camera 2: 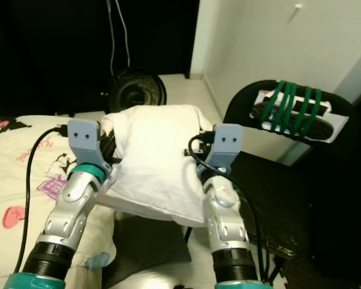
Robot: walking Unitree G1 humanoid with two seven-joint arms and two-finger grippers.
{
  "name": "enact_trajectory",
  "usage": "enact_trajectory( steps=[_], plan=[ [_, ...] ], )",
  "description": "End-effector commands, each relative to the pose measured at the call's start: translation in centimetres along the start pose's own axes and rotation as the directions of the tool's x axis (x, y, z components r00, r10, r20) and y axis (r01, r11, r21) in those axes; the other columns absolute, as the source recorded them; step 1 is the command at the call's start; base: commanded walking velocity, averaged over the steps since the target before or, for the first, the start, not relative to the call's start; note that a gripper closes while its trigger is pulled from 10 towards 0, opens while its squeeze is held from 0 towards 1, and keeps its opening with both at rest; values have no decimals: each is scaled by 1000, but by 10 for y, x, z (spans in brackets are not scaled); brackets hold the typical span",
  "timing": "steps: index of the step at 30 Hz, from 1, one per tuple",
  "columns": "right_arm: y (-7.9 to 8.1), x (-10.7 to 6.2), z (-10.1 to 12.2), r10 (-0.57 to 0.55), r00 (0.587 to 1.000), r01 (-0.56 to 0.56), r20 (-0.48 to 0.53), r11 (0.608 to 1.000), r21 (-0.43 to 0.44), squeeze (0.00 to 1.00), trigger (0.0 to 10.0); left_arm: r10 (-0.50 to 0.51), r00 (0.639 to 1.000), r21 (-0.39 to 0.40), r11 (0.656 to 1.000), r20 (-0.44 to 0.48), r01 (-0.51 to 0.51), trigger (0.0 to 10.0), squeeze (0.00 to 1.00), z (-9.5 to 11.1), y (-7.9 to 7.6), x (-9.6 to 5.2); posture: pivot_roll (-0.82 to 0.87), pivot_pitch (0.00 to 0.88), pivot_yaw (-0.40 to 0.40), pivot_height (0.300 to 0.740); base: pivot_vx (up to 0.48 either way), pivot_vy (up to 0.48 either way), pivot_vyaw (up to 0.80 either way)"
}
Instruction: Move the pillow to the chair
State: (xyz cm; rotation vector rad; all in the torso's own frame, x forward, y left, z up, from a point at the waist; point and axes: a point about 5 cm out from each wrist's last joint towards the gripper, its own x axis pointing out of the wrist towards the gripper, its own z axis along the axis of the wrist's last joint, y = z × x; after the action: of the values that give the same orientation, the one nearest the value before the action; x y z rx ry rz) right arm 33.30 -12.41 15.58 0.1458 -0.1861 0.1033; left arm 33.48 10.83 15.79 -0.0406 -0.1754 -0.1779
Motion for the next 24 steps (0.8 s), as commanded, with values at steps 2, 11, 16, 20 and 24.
enact_trajectory(
  steps=[2, 11, 16, 20, 24],
  plan=[
    [9, 2, 11, 42, 997, -42, 58, 999, -7, 0, 10000, -79, 997, 18, 997, 25, 78, 10000, 0, 5, -18, 2, 21, 2, 70, 740, 0, -424, 0],
    [9, 2, 12, 41, 997, -41, 61, 999, -9, 0, 10000, -79, 997, 13, 997, 25, 79, 10000, 0, 4, -20, 2, 10, 0, 70, 740, 0, -426, 0],
    [8, 1, 12, 41, 997, -41, 60, 999, -12, 0, 10000, -95, 995, 22, 995, 26, 94, 10000, 0, 4, -23, 2, 6, 0, 67, 740, 0, -426, 0],
    [9, 1, 11, 43, 997, -43, 59, 999, -13, 0, 10000, -95, 995, 20, 995, 25, 94, 10000, 0, 3, -24, 2, 3, 0, 68, 740, 0, -424, 0],
    [10, 1, 11, 44, 997, -43, 59, 999, -13, 0, 10000, -97, 995, 19, 995, 25, 97, 10000, 0, 3, -24, 2, 0, 0, 72, 740, 0, -424, 0]
  ],
)
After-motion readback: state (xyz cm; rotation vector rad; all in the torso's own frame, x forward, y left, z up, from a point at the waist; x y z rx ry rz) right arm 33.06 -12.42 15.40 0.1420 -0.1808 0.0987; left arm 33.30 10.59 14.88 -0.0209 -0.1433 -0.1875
